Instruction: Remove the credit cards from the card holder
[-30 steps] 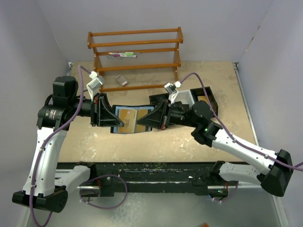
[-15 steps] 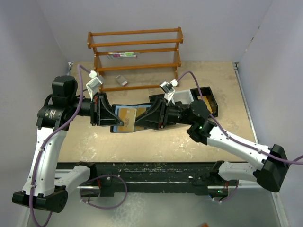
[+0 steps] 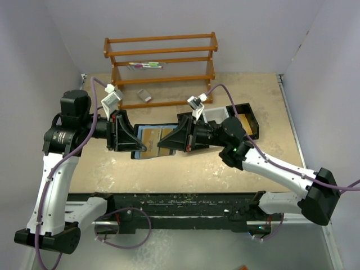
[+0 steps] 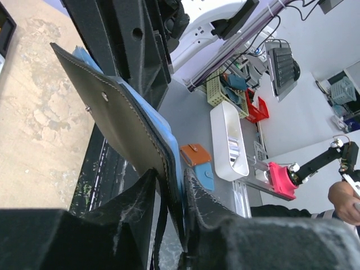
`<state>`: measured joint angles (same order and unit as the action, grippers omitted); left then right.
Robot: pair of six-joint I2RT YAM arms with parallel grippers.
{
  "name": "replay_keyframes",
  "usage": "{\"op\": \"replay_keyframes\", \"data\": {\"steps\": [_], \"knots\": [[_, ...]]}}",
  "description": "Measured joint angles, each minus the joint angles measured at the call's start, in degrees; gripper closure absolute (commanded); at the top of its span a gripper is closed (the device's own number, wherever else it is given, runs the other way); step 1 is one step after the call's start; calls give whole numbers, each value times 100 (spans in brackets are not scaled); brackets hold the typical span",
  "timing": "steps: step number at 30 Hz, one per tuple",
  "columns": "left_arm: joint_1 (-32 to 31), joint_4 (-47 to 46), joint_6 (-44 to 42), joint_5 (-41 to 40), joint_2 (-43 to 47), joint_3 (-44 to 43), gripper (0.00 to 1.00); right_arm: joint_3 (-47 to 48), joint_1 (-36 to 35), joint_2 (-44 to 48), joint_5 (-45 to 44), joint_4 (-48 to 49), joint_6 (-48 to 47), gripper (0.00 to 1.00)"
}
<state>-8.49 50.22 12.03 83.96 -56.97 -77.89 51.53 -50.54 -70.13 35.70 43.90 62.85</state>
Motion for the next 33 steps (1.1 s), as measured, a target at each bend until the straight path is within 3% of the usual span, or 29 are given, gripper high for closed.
{"op": "replay_keyframes", "data": {"steps": [6,11,23,27,30,33], "knots": [[-4,-2,0,79,33,2,70,-2,-2,26,-11,-52,0,100],[-11,0,0,149,35,46,79,-98,-2,168,-22,-94,-2,100],[-17,7,2,175,35,92,85,-396,0,560,-57,-101,-2,100],[-17,7,4,173,35,92,92,-420,0,592,-70,-105,-2,100],[-17,2,33,170,35,92,100,-420,-2,616,-68,-107,-9,79],[-15,-2,52,170,35,92,100,-420,0,573,-68,-37,68,73]]}}
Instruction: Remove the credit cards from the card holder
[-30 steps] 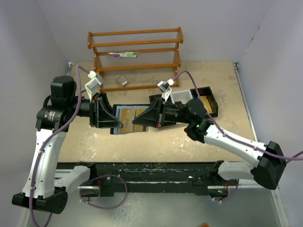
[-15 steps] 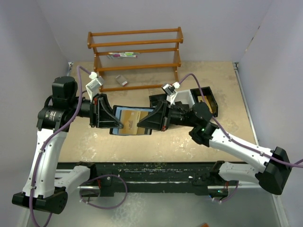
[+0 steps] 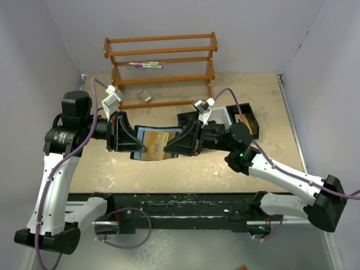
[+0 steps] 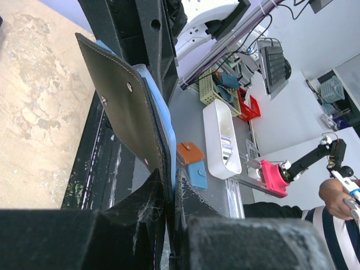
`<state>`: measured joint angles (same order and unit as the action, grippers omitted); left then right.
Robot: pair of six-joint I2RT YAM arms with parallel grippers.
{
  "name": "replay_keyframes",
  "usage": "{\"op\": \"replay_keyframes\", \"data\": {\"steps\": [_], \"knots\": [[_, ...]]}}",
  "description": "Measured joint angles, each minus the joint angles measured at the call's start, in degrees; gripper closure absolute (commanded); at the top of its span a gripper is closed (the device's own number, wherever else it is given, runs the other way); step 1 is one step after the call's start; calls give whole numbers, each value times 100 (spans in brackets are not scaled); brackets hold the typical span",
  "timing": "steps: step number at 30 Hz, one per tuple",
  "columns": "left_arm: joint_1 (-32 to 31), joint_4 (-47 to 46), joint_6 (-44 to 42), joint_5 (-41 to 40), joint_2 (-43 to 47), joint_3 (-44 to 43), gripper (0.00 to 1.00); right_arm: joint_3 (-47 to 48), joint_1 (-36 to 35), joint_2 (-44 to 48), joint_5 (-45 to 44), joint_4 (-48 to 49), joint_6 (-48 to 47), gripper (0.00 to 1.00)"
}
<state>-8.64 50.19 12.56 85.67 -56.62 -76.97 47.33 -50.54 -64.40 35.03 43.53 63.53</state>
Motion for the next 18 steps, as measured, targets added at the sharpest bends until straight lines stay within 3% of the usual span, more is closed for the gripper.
{"op": "replay_keyframes", "data": {"steps": [7,11,18], "knots": [[0,-7,42,-131,0,0,100,0,4,-269,20,415,179,74],[0,-2,37,-160,0,0,100,0,4,-293,39,470,223,100],[-2,201,-164,-398,-39,-87,100,0,225,-68,131,109,181,100]]}}
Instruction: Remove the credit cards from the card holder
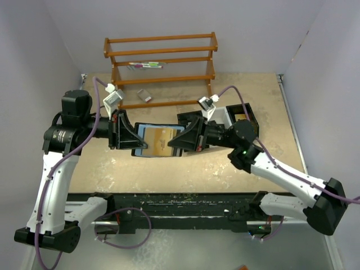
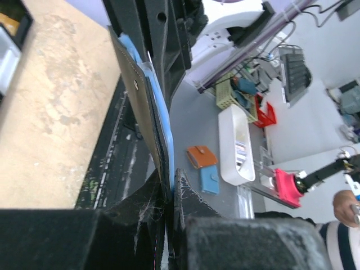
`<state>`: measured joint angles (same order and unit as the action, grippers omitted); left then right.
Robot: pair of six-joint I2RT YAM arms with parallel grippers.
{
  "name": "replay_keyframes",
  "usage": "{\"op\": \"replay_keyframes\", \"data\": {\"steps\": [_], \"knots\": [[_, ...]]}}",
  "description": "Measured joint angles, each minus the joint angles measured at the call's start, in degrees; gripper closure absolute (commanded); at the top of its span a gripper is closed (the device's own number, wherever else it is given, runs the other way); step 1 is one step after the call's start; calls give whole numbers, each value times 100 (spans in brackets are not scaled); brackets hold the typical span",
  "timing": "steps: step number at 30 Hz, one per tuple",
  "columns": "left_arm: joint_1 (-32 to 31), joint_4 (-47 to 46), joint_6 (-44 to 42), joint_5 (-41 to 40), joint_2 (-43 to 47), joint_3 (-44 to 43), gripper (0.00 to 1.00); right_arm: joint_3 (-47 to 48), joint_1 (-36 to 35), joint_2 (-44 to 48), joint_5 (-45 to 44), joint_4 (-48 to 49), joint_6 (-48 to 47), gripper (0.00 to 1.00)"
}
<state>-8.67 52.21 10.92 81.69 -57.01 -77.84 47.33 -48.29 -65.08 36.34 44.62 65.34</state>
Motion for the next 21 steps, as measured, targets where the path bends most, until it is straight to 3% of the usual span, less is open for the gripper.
{"op": "replay_keyframes", "data": {"steps": [6,12,21], "knots": [[-2,675,-785,-859,-262,-468,100,-11,1106,710,264,-1364,-374,100],[-9,1220,-1493,-1974,-352,-605,100,293,1961,1095,17,-3779,-1445,100],[-11,1405,-2052,-3263,-345,-647,100,2105,2286,140,-1965,-6835,-2782,100]]}}
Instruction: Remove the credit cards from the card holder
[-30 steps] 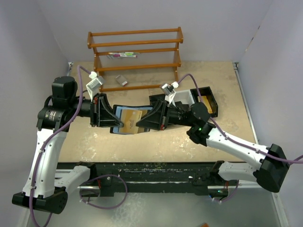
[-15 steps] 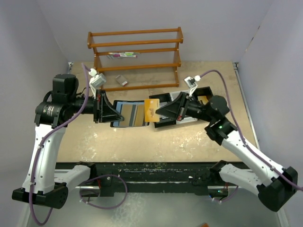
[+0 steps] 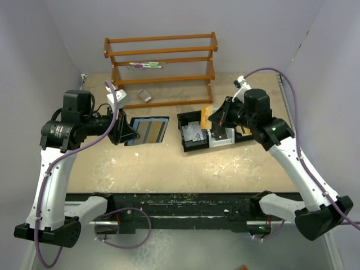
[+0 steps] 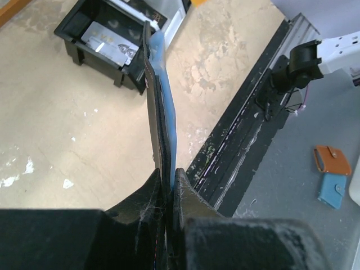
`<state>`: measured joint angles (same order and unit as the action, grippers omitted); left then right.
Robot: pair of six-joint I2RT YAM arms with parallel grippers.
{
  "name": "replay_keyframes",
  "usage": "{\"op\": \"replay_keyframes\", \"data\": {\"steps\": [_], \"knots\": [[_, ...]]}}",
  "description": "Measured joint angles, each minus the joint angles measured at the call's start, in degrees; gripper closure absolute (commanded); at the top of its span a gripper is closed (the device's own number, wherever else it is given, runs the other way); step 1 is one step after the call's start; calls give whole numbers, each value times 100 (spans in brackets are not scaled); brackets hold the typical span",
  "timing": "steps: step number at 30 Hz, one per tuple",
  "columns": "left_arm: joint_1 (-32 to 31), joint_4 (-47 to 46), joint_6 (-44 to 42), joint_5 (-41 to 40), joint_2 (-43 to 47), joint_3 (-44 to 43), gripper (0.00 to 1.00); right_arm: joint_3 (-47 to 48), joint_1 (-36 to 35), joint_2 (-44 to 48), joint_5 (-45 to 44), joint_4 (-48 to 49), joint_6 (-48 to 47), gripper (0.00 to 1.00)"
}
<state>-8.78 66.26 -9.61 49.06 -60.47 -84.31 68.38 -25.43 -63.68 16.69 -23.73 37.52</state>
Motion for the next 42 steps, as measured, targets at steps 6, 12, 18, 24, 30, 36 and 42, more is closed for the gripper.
{"op": "replay_keyframes", "data": {"steps": [6,12,18,24,30,36,42], "knots": [[2,114,-192,-205,105,0,100,254,599,-323,-1526,-1010,-590,100],[0,205,-223,-221,210,0,100,254,1270,-901,-2424,-1325,-1036,100],[0,256,-229,-221,229,0,100,299,1784,-1681,-2734,-1309,-1429,100],[0,315,-304,-221,341,0,100,560,2068,-2465,-2977,-1228,-1777,100],[0,352,-304,-219,376,0,100,791,2100,-3040,-2929,-1058,-1976,100],[0,372,-304,-212,376,-2,100,813,2100,-3462,-2570,-756,-2201,100],[0,380,-304,-199,376,-33,100,879,2100,-3985,-2138,-579,-2304,100]]}}
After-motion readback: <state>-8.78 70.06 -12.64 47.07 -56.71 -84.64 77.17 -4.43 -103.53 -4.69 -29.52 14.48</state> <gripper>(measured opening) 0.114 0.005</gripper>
